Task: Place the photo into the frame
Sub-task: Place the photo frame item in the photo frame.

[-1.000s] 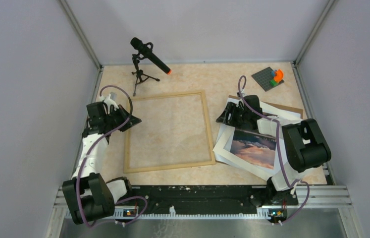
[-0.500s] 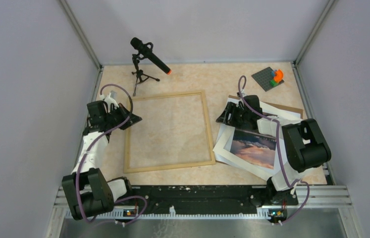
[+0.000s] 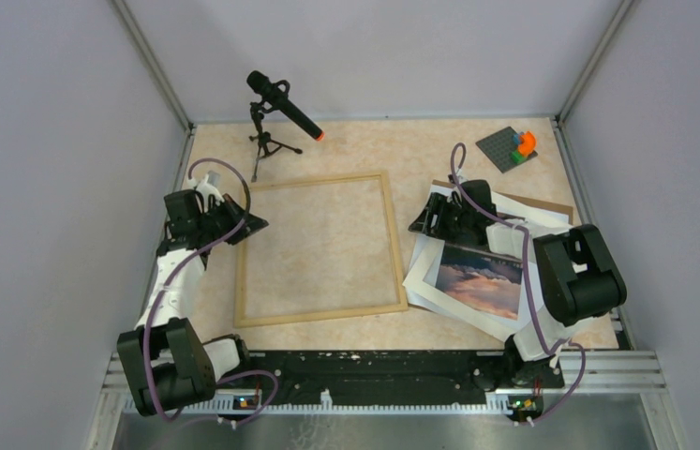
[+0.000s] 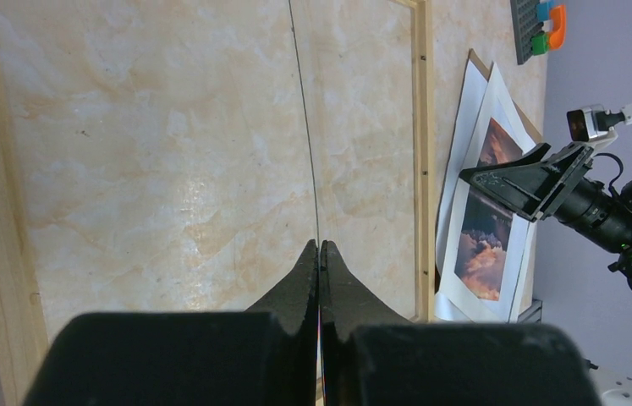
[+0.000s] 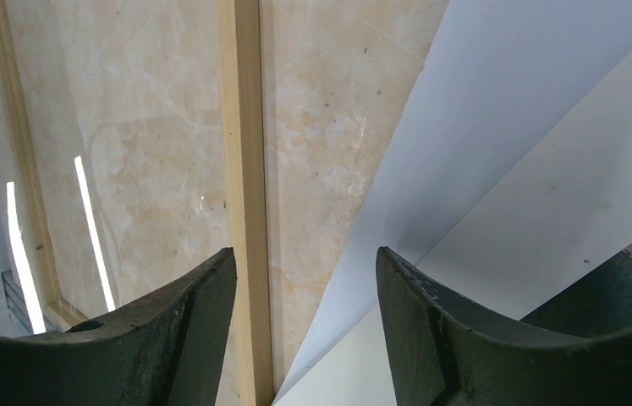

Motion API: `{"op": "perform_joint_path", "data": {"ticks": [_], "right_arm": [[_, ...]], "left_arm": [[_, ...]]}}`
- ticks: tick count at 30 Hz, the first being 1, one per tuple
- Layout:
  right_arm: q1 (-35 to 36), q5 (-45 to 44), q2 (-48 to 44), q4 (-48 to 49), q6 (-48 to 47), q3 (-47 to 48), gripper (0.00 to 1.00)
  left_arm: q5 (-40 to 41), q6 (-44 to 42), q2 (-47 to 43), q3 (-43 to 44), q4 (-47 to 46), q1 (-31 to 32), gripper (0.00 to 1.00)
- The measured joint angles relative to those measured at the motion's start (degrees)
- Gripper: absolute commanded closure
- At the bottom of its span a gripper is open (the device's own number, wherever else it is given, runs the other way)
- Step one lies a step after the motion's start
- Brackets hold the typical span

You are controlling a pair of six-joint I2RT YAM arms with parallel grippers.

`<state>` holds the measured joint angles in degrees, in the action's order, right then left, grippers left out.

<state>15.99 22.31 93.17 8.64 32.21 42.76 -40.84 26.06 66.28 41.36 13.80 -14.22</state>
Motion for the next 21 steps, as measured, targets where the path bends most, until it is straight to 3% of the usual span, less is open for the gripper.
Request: {"op": "perform_joint_path", "data": {"ticks": [21], "right_arm": [[0.0,0.1,0.0,0.1,0.0,0.0,0.39]], "left_arm": [[-0.5,6.6,-2.3,-7.3,-9.7,0.0,1.0]]}}
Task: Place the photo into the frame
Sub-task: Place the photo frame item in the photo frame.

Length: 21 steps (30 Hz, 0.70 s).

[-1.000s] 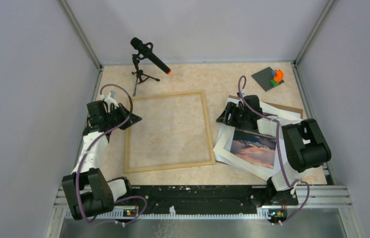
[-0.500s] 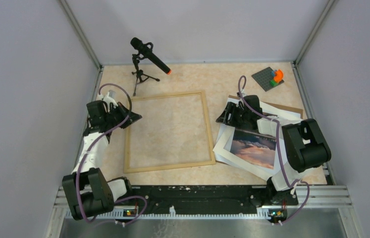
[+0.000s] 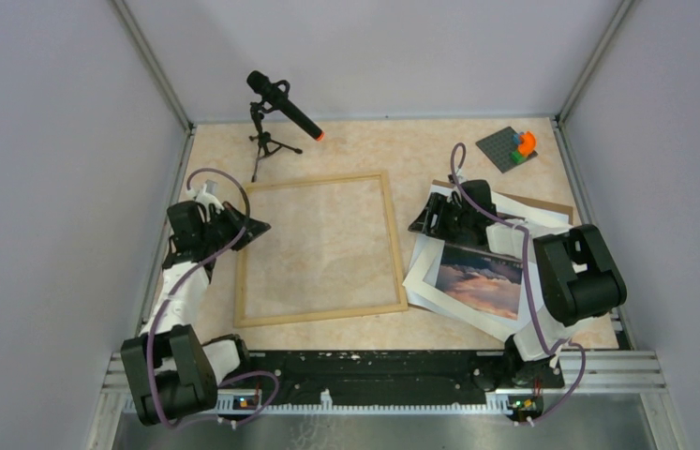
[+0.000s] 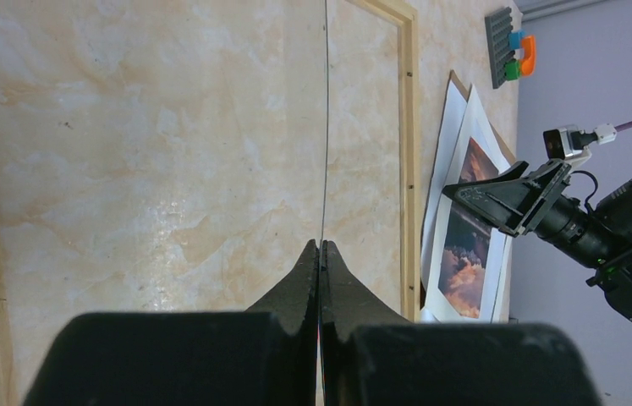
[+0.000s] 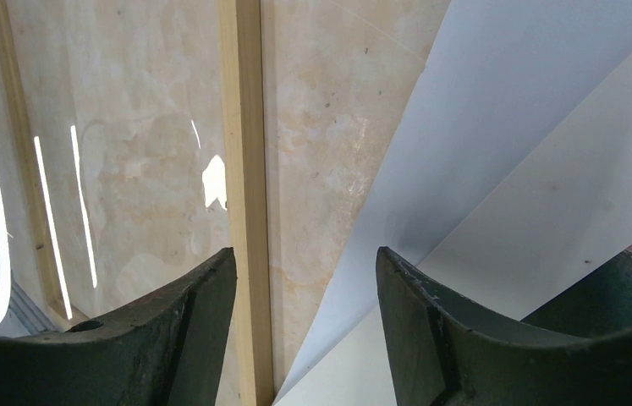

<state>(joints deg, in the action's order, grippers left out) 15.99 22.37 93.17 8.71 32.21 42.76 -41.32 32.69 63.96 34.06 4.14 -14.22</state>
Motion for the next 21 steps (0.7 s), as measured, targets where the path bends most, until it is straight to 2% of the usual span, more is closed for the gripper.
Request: {"op": "perform_joint_path", "data": {"ticks": [21], "right_arm": [[0.0,0.1,0.0,0.1,0.0,0.0,0.39]], "left_arm": [[-1.4,-0.5,-7.4,-0.9,0.6,0.0,1.0]]}}
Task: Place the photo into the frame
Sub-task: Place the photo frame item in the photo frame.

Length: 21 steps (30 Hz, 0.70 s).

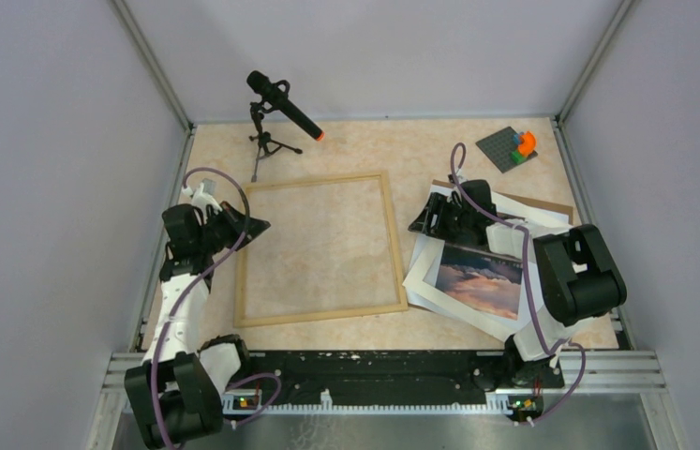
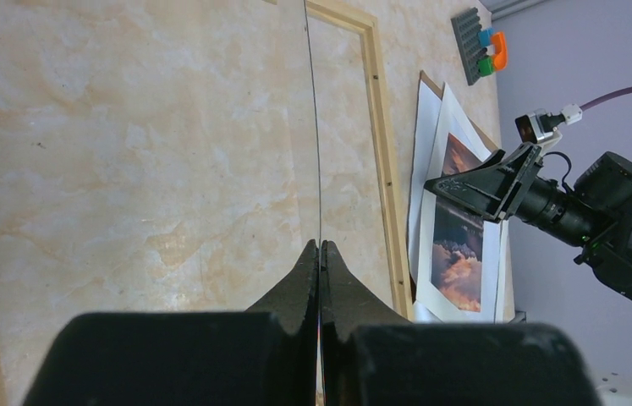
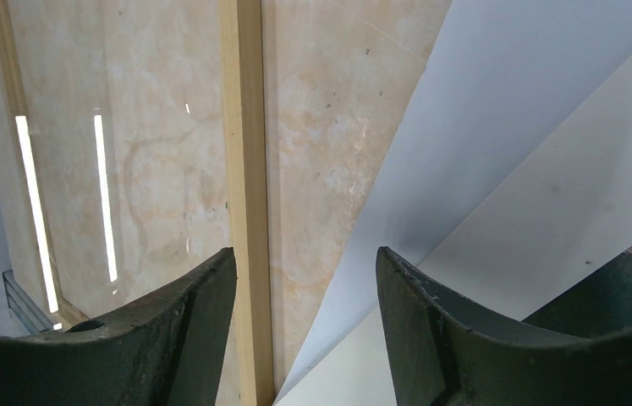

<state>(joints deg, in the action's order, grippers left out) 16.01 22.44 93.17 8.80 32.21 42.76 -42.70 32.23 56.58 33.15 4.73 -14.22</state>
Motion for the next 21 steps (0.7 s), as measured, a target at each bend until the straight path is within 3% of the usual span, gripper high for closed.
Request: {"op": "perform_joint_path", "data": {"ticks": [21], "right_arm": [[0.0,0.2,0.0,0.2,0.0,0.0,0.39]], "left_arm": [[-5.8,2.3,-2.8,-2.1,-6.5,0.2,1.0]]}}
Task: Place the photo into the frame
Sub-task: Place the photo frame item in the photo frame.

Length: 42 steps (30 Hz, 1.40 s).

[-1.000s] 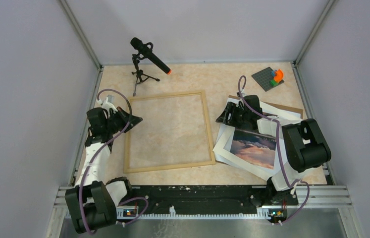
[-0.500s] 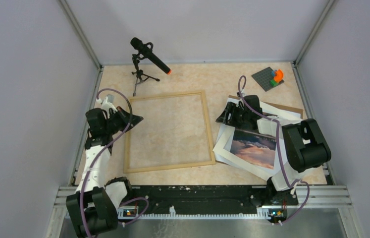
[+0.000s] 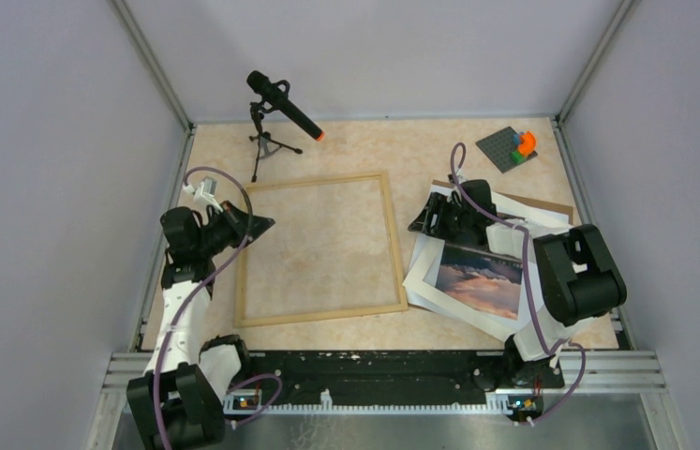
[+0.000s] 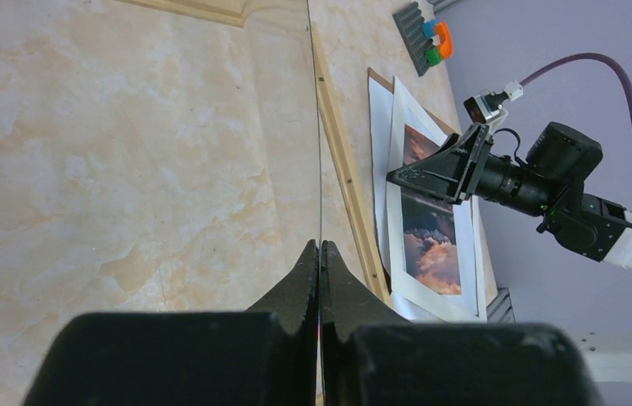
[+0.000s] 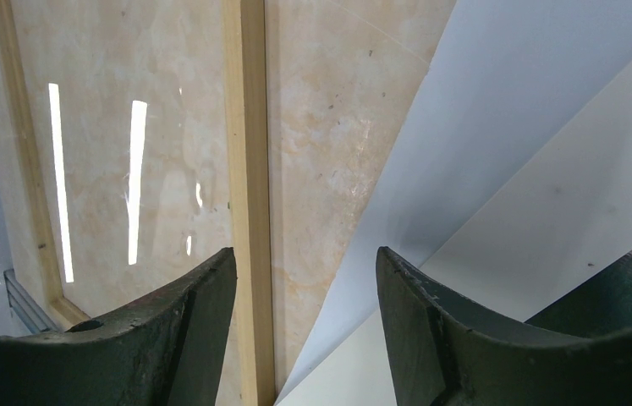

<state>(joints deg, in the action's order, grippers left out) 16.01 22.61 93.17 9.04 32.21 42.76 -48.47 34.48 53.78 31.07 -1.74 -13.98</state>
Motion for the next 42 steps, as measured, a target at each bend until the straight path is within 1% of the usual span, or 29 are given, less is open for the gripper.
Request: {"op": "perform_joint_path", "data": {"ticks": [5,17,30,42], "right_arm": [[0.0,0.0,0.0,0.0,0.0,0.0,0.39],[0.0,0.0,0.0,0.0,0.0,0.0,0.39],[0.1,0.0,0.0,0.0,0.0,0.0,0.39],[0.1,0.0,0.0,0.0,0.0,0.0,0.39]], "left_arm": [[-0.7,0.1,-1.5,0.0,-0.4,0.3,1.0],[-1.0,1.9,-1.5,0.0,-2.7,0.4,1.0],[-1.0,4.9,0.5,-0.1,-7.2,0.6,1.0],[1.7,5.7,2.0,-1.9,-7.6,0.9,1.0]]}}
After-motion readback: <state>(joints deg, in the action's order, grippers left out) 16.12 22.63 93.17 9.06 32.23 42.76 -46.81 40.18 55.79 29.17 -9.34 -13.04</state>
